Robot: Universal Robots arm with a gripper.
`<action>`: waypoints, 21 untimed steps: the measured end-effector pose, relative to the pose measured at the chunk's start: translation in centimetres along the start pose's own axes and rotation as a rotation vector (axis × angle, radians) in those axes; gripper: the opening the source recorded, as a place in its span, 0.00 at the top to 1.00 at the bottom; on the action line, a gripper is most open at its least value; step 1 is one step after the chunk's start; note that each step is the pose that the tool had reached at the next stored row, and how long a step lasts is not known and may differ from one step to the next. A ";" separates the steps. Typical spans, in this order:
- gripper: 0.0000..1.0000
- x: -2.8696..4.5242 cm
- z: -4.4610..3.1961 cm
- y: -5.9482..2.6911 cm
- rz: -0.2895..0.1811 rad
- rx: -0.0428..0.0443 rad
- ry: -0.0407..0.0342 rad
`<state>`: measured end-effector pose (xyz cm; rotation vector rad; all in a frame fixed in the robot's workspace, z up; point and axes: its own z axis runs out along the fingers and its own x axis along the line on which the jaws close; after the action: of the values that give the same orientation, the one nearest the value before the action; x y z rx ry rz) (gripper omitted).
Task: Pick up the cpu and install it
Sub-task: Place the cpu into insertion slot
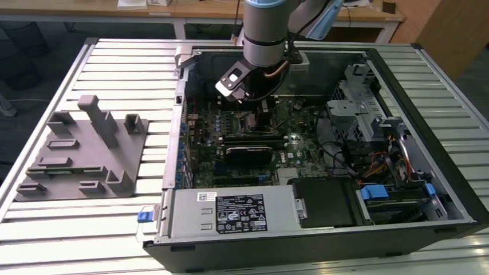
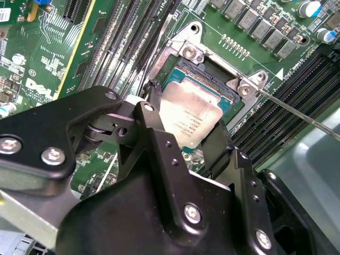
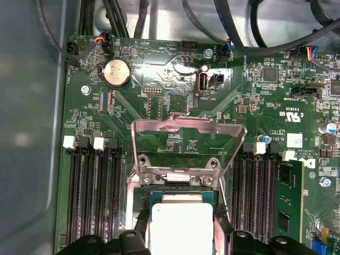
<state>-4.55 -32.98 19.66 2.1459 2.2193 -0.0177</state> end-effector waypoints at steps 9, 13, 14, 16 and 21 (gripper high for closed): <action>0.45 0.00 0.05 0.00 0.000 -0.0001 0.0000; 0.45 0.01 0.30 -0.01 0.000 -0.0003 0.0000; 0.45 0.01 0.31 -0.01 0.000 -0.0003 0.0000; 0.45 0.02 0.30 -0.01 0.000 -0.0004 0.0001; 0.45 0.01 0.13 0.00 0.000 -0.0005 0.0002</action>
<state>-4.55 -32.98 19.53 2.1458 2.2191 -0.0170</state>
